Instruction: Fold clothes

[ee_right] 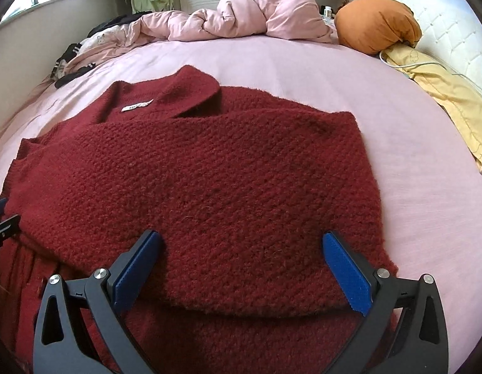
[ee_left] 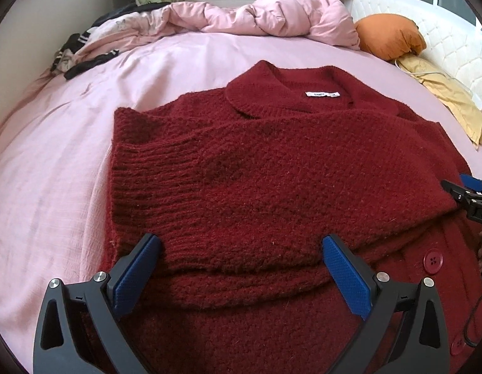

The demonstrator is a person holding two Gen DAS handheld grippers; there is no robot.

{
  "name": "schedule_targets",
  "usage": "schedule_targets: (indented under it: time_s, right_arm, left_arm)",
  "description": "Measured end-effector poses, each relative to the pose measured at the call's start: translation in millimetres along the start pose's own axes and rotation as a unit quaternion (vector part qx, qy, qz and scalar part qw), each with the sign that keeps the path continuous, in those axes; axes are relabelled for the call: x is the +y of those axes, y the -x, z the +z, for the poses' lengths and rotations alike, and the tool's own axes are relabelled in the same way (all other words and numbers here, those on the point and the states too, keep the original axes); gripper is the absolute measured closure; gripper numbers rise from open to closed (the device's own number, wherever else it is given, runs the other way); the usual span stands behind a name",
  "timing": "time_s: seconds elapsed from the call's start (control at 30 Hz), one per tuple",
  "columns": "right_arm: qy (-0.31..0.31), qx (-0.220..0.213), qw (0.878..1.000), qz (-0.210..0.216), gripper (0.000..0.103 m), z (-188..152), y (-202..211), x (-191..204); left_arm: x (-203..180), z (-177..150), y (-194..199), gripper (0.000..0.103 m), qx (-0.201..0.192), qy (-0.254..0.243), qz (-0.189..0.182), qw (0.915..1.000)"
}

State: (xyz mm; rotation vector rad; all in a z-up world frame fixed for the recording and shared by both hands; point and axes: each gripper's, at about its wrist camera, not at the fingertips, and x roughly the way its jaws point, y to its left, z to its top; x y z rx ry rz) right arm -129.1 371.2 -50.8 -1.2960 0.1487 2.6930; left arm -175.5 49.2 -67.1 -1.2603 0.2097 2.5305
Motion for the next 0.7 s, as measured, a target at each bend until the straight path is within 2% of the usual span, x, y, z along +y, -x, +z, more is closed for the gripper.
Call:
schedule_targets:
  time_s: [0.7]
  right_arm:
    - [-0.001,0.007,1.000,0.002,0.000,3.3,-2.3,-1.4]
  left_arm:
    - [0.3,0.0,0.2,0.000,0.000,0.000,0.000,1.0000]
